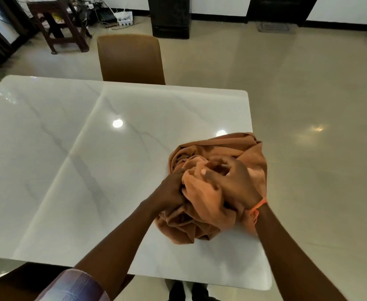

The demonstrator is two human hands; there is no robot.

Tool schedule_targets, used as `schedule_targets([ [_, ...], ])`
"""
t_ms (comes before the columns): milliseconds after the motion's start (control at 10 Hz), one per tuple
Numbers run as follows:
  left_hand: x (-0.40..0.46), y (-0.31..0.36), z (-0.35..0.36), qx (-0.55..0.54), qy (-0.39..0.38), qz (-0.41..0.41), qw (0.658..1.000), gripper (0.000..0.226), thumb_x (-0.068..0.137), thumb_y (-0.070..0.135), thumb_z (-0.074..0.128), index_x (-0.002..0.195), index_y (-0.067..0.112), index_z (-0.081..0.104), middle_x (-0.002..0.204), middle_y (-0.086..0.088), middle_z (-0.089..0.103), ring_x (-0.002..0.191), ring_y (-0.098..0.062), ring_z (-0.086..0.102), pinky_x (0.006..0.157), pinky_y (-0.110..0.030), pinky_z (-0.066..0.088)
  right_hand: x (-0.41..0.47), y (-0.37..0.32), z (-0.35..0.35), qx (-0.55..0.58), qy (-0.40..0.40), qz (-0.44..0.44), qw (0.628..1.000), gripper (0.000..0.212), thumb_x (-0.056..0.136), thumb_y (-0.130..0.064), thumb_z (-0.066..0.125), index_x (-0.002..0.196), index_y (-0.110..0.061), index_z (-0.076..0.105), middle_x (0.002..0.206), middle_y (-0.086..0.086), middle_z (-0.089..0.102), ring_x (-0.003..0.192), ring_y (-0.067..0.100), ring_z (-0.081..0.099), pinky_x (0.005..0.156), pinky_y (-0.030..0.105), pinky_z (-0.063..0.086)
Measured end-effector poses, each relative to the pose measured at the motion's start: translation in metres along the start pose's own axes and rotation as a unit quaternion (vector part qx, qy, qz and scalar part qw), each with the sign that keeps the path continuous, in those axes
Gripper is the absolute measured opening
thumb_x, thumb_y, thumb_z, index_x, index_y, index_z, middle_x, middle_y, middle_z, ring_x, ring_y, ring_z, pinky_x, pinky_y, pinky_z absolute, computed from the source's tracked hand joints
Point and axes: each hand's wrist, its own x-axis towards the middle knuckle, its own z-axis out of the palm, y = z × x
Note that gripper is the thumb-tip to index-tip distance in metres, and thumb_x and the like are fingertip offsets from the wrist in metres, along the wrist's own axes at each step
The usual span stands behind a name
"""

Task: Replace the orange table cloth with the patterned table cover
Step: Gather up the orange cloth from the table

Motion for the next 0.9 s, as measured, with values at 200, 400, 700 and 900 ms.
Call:
schedule_targets([
  [200, -0.002, -0.004, -0.009, -0.081, -0.193, -0.191, 0.959, 0.119, 0.057, 0.085, 0.063, 0.15, 0.048, -0.001, 0.162, 0.01, 0.003, 0.149, -0.026, 0.014, 0.12, -0.049, 0.018, 0.022, 0.051, 0.03, -0.03, -0.298, -0.034, 0.953, 0.06, 0.06, -0.09, 0.047, 0.078, -0.035, 0.063, 0.099, -0.019, 0.07, 0.092, 0.008, 0.063, 0.105, 0.014, 0.037],
  [400, -0.017, -0.001, 0.049, 0.099, 0.029, -0.246, 0.964, 0.127, 0.049, 0.093, 0.058, 0.147, 0.045, -0.007, 0.162, 0.0, 0.004, 0.147, -0.036, 0.015, 0.114, -0.06, 0.025, 0.014, 0.089, 0.029, -0.006, -0.154, 0.383, 0.911, 0.042, 0.095, -0.033, 0.05, 0.129, -0.009, 0.054, 0.124, 0.01, 0.06, 0.097, 0.025, 0.061, 0.096, 0.046, 0.049],
  [700, -0.017, -0.023, 0.036, 0.009, 0.216, -0.161, 0.963, 0.062, 0.076, 0.076, 0.05, 0.118, 0.03, 0.048, 0.113, 0.007, 0.06, 0.097, -0.015, 0.061, 0.085, -0.033, 0.053, -0.015, -0.043, 0.005, 0.246, 0.014, 0.049, 0.968, 0.03, 0.093, -0.005, 0.055, 0.122, -0.014, 0.054, 0.093, -0.007, 0.06, 0.1, 0.015, 0.062, 0.072, 0.011, 0.052],
  [900, -0.032, -0.026, -0.031, -0.309, -0.105, -0.183, 0.927, 0.083, 0.075, 0.019, 0.076, 0.144, 0.036, 0.033, 0.141, 0.003, 0.049, 0.123, -0.021, 0.055, 0.1, -0.042, 0.051, -0.067, -0.004, 0.1, -0.296, -0.047, -0.148, 0.943, 0.043, 0.083, -0.041, 0.06, 0.124, -0.031, 0.048, 0.116, 0.0, 0.058, 0.103, 0.025, 0.058, 0.092, 0.047, 0.047],
])
